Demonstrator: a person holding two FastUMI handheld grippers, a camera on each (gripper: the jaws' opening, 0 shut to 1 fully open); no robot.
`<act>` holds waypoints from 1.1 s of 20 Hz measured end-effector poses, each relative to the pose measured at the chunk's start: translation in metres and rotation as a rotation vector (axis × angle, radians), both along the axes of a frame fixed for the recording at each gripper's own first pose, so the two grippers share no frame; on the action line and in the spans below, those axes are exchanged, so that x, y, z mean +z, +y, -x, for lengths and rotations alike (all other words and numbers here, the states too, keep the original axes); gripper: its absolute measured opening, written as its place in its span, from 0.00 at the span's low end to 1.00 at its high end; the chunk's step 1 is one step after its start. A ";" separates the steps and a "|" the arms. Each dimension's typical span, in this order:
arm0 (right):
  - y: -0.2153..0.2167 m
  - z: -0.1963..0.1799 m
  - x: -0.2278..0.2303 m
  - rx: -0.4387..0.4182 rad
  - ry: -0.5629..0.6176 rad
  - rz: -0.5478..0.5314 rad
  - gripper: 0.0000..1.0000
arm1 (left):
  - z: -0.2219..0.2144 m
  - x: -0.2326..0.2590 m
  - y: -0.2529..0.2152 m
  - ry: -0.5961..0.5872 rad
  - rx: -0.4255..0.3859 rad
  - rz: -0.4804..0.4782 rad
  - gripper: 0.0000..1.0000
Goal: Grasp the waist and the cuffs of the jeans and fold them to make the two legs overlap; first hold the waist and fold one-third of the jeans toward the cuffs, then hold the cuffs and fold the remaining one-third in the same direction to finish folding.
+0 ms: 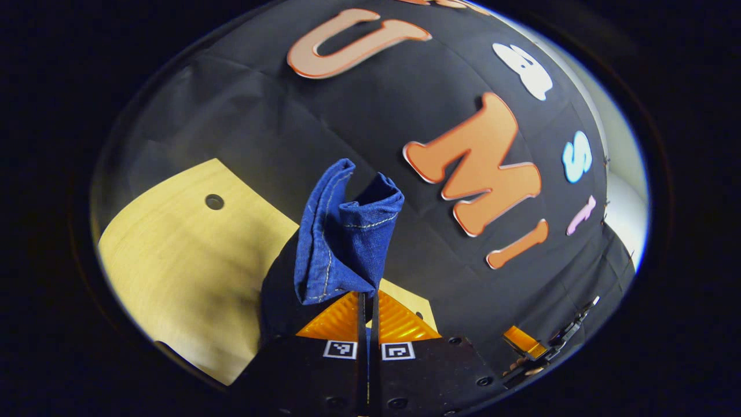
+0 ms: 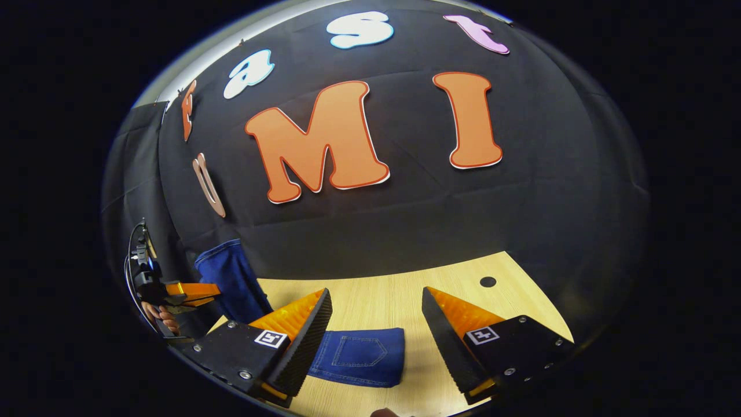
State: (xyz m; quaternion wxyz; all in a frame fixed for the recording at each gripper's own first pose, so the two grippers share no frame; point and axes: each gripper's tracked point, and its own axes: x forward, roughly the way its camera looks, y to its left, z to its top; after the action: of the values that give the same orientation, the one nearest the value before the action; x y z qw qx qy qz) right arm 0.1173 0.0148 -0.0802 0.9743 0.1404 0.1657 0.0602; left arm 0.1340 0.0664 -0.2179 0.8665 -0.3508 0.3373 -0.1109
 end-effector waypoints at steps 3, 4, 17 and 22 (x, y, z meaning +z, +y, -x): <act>-0.013 0.002 -0.004 -0.004 0.002 -0.006 0.97 | 0.007 -0.008 -0.057 0.020 -0.096 -0.039 0.01; -0.016 0.003 -0.006 -0.007 0.004 -0.010 0.97 | 0.009 -0.014 -0.074 0.031 -0.120 -0.054 0.01; -0.058 0.002 -0.029 -0.046 0.028 -0.048 0.96 | 0.051 -0.047 -0.232 0.079 -0.515 -0.134 0.65; -0.048 -0.007 -0.011 -0.051 -0.038 -0.004 0.96 | 0.029 -0.009 -0.194 -0.089 -0.446 -0.294 0.95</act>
State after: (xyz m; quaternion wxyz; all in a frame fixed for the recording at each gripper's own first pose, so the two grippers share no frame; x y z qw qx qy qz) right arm 0.1246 -0.0335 -0.0913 0.9781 0.1456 0.1436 0.0384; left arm 0.1046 -0.1277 -0.2268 0.8764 -0.1329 0.3800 -0.2642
